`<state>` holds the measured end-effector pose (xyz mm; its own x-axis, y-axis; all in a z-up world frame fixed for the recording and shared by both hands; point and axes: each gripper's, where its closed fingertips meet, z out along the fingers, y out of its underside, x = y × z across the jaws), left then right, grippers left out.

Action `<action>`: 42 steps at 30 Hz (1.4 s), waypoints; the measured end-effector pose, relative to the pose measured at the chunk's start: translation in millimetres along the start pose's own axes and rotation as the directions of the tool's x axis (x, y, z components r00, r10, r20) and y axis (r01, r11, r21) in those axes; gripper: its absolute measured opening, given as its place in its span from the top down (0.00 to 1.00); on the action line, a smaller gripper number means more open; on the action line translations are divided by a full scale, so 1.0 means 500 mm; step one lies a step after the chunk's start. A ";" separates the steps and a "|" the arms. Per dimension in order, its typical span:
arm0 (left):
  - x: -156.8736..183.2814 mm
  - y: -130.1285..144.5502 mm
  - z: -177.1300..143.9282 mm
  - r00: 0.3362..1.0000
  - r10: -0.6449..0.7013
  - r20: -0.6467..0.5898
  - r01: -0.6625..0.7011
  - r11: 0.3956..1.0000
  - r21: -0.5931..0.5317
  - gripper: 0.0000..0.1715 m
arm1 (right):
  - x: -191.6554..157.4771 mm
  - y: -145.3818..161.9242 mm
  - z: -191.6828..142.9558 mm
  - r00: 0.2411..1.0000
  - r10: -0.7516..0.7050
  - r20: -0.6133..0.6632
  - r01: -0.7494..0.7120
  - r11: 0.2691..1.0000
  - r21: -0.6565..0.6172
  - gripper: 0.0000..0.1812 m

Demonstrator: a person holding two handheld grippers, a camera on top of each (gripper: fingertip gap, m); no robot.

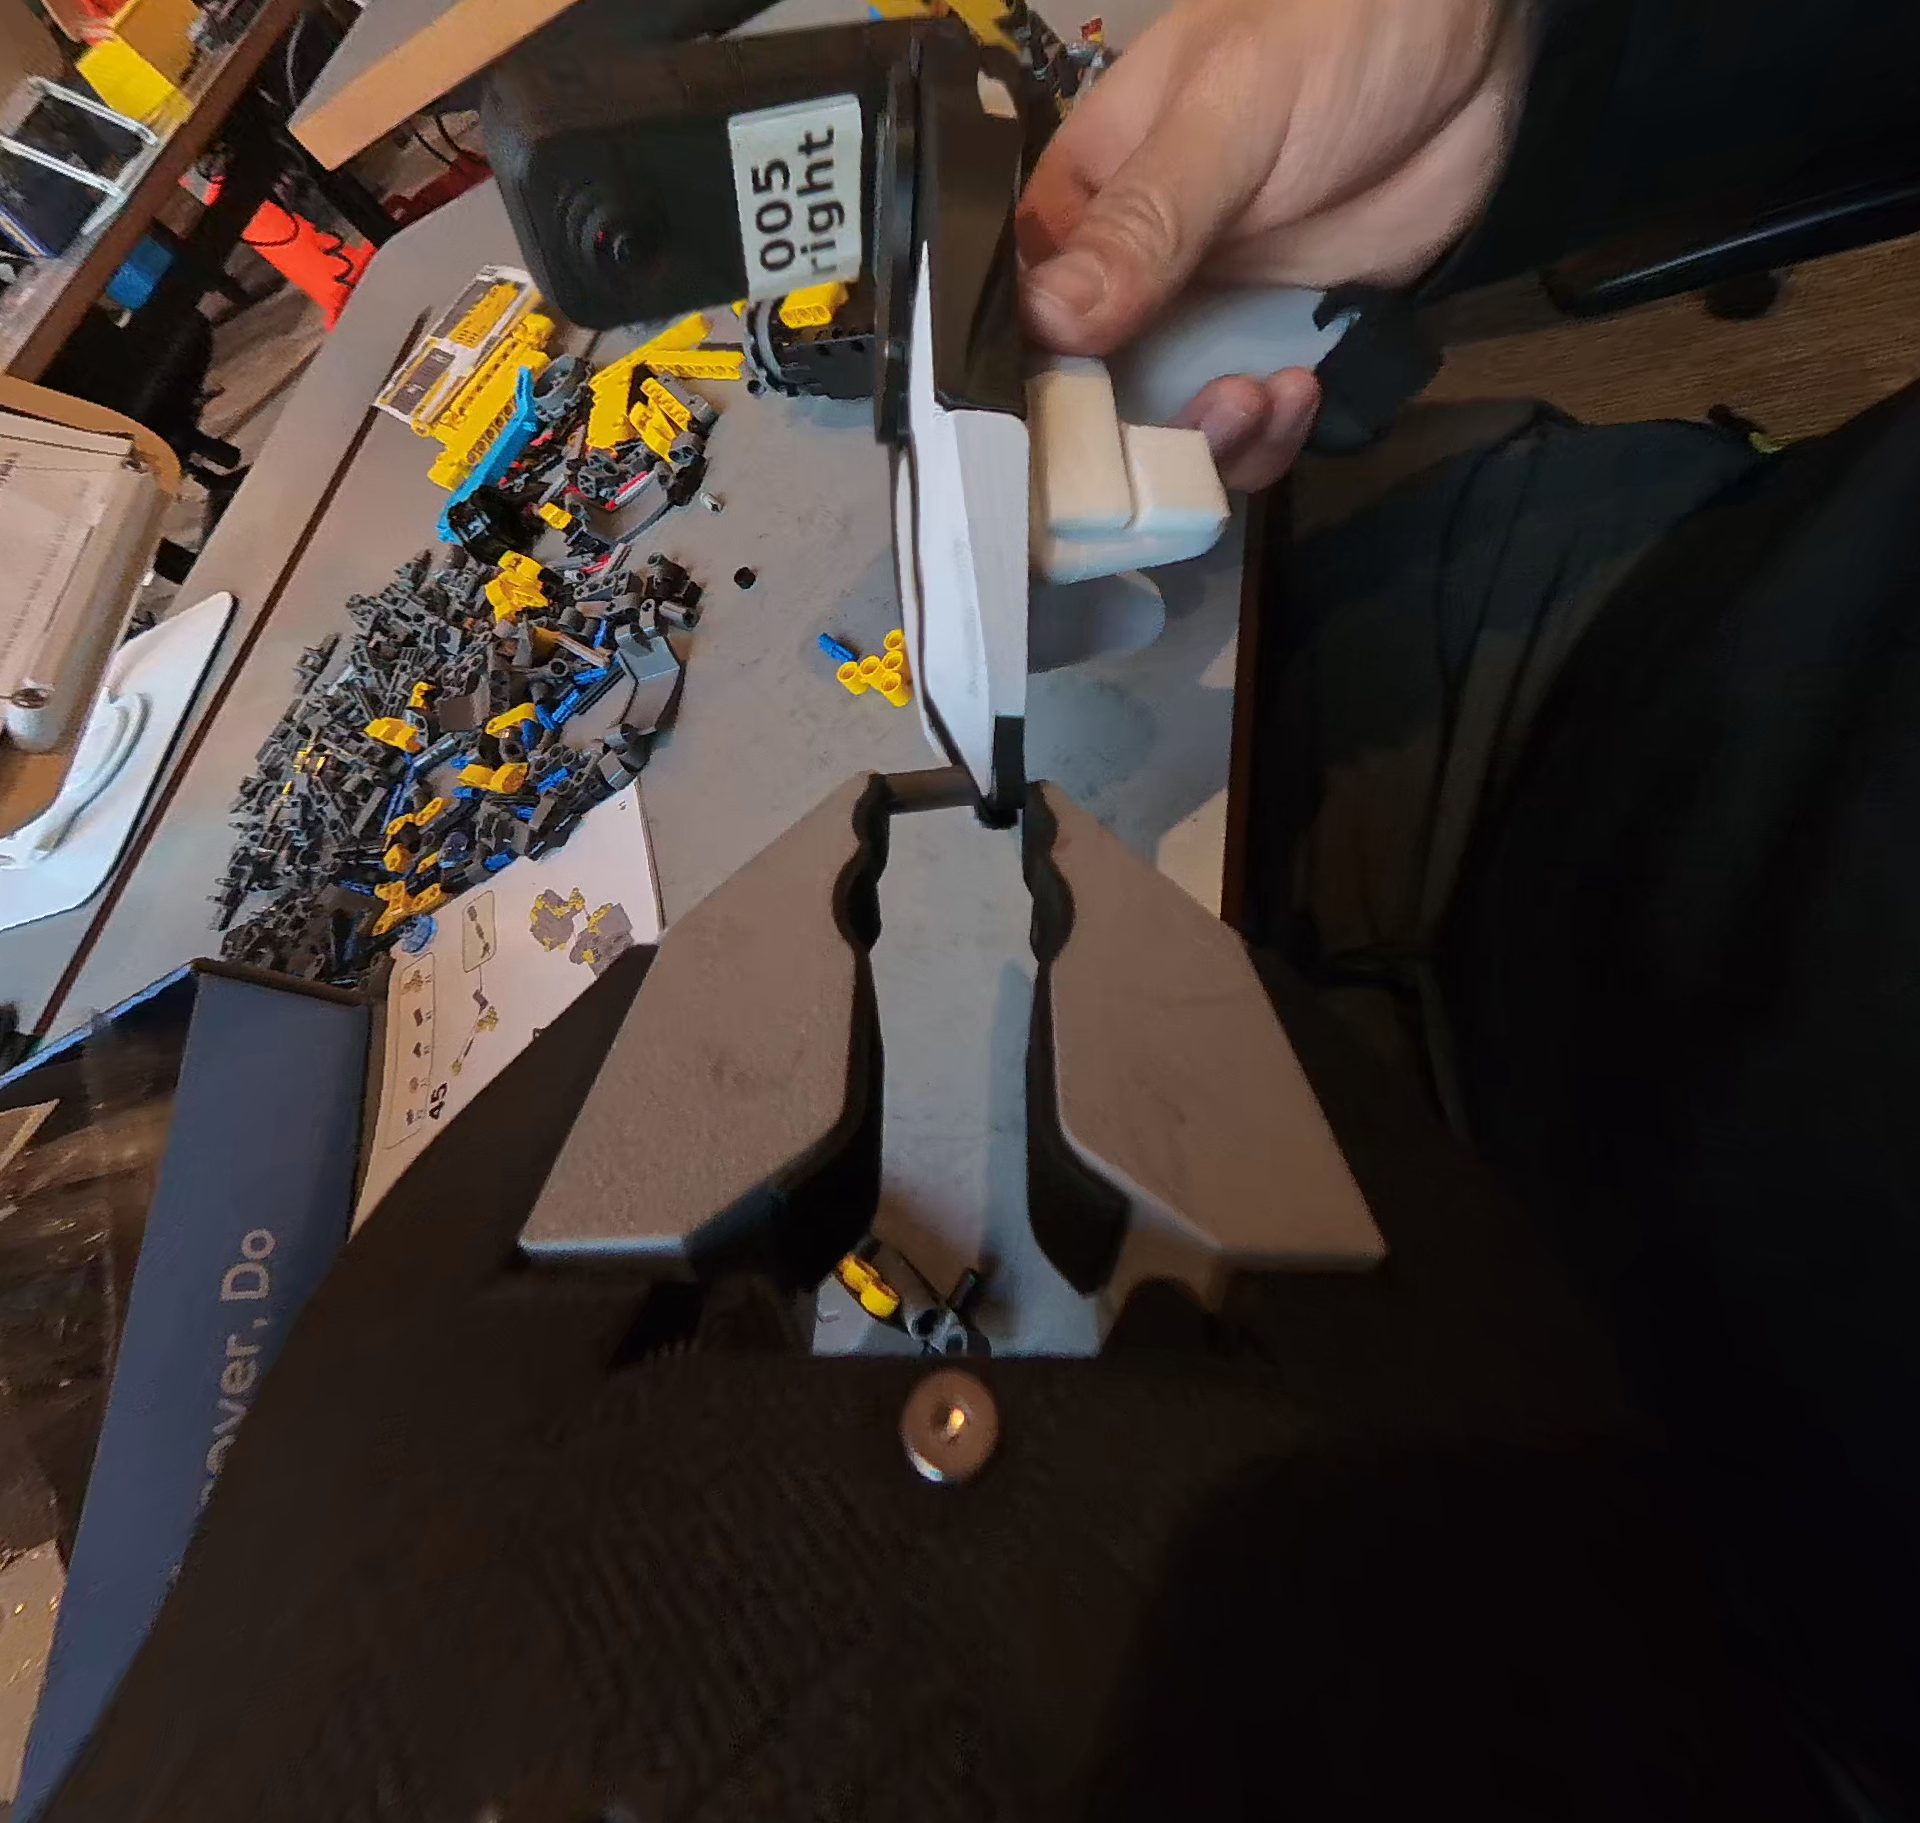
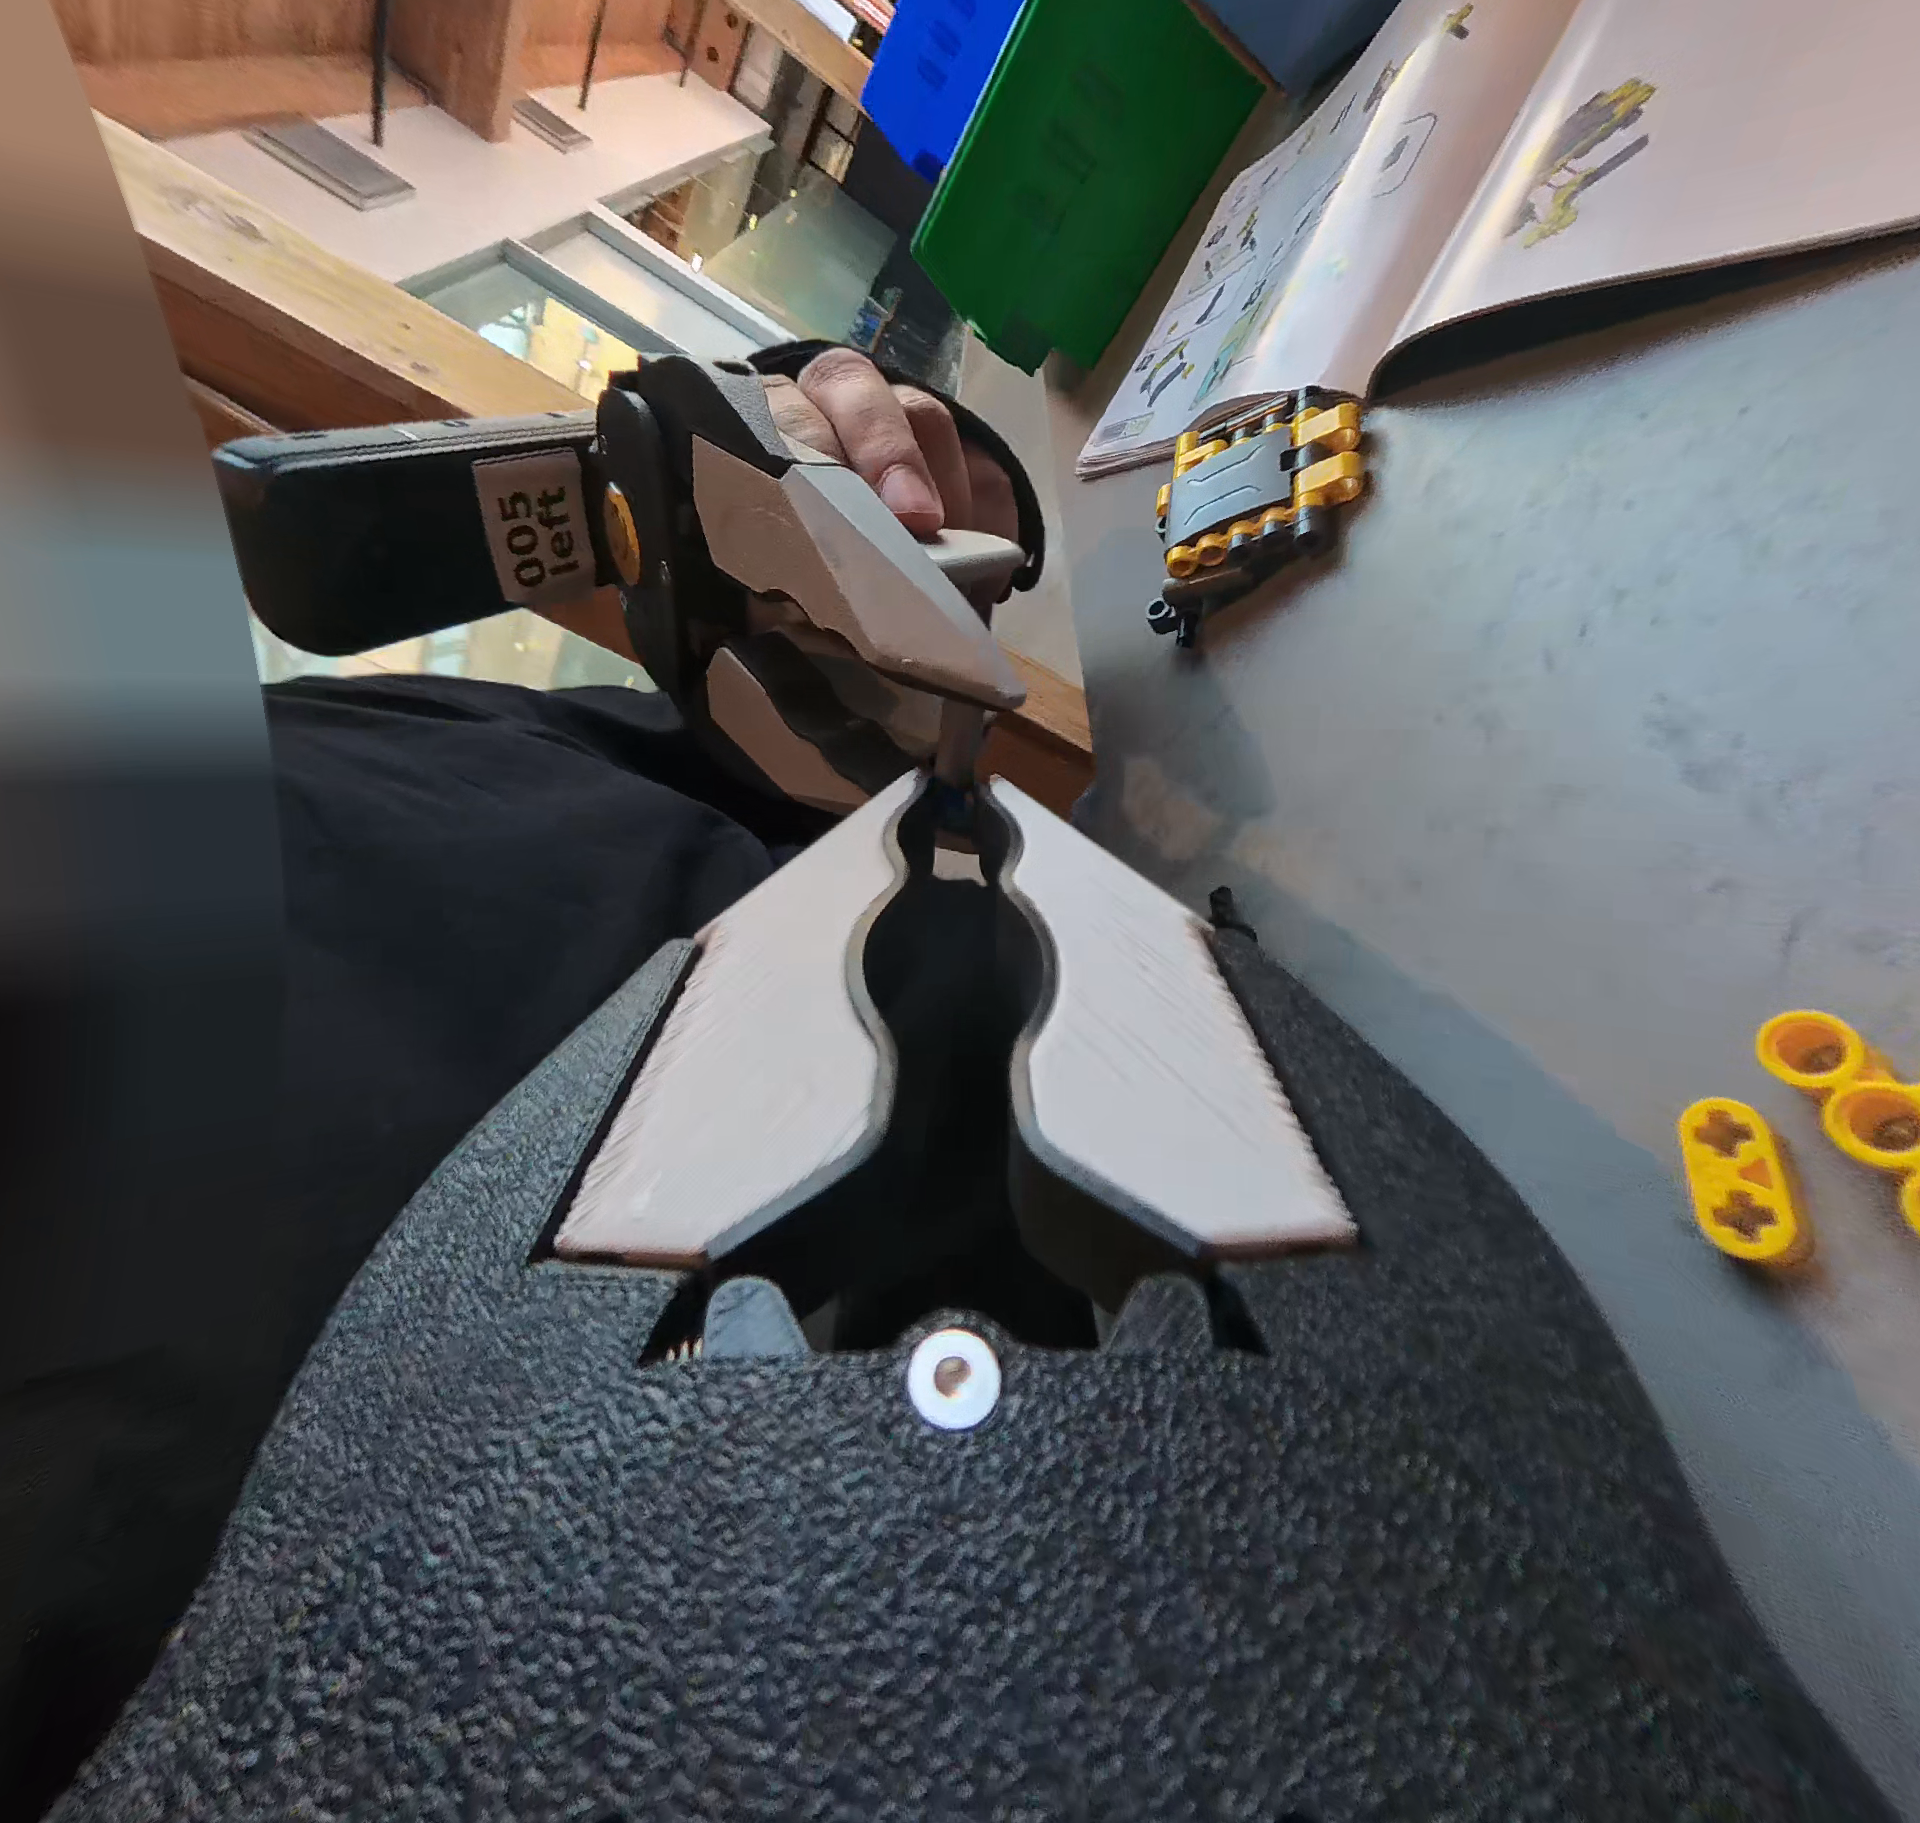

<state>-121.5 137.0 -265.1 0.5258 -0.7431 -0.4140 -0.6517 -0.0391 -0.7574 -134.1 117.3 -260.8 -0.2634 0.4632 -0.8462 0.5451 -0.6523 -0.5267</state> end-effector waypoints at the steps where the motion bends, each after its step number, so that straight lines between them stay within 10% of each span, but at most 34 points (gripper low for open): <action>1: 0.000 -0.001 -0.001 1.000 -0.004 -0.010 0.004 1.000 0.001 0.87 | -0.001 0.000 0.001 1.000 0.020 0.018 -0.020 1.000 0.005 0.97; 26: 0.015 -0.025 0.001 0.997 0.082 0.001 -0.082 0.996 0.042 0.87 | -0.010 -0.015 -0.016 1.000 -0.015 0.019 0.014 0.999 0.036 0.96; 35: 0.018 -0.007 0.016 0.919 -0.387 -0.079 0.387 0.922 -0.023 0.80 | -0.035 -0.045 -0.043 0.973 -0.218 -0.072 0.227 0.962 0.151 0.97; 42: 0.007 -0.030 0.007 0.889 -0.455 -0.055 0.458 0.888 0.049 0.95 | -0.059 -0.052 -0.030 0.889 -0.413 -0.196 0.443 0.885 0.146 0.97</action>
<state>-107.9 137.1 -257.2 0.7336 -0.6796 0.0048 -0.3111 -0.3420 -0.8867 -128.8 129.7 -220.9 -0.3035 0.7989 -0.5193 0.2496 -0.4593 -0.8525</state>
